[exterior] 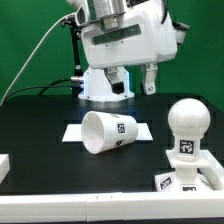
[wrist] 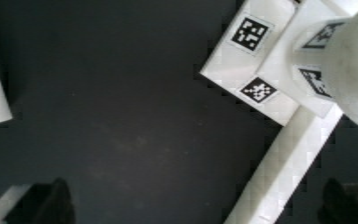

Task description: Assemble lamp

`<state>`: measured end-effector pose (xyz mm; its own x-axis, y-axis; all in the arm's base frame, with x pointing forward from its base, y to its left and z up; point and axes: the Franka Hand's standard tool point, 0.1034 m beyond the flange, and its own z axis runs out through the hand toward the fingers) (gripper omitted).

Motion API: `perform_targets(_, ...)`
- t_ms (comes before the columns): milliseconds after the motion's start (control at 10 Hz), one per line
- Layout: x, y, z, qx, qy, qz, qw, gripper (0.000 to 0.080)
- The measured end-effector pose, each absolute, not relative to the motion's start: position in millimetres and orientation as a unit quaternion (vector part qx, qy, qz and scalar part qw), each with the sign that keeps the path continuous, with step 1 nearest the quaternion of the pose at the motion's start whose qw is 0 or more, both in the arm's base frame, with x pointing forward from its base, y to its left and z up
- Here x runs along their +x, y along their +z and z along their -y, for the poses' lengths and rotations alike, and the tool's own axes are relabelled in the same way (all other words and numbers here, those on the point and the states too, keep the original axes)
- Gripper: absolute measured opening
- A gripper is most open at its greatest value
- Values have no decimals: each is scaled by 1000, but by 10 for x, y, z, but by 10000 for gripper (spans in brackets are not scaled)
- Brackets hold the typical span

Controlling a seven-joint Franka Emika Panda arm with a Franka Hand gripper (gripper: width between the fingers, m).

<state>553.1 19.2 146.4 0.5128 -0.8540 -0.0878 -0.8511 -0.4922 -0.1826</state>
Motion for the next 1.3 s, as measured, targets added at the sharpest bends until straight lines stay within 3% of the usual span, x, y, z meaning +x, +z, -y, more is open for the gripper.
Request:
perform_targets(300,5526,1447,-182,-866,-7,-489,101,698)
perform_targets(400,5503,1398,-32,-877,-3,-464,124,698)
perform_targets(500,5435,1318,162,-876,1,-464,134,698)
perform_targets(700,5252,1200,320,-872,67,-449,182,698)
perform_targets(1200,5178,1112,446,-845,201,-441,226,698)
perform_targets(1300,5021,1049,432,-821,262,-436,260,698)
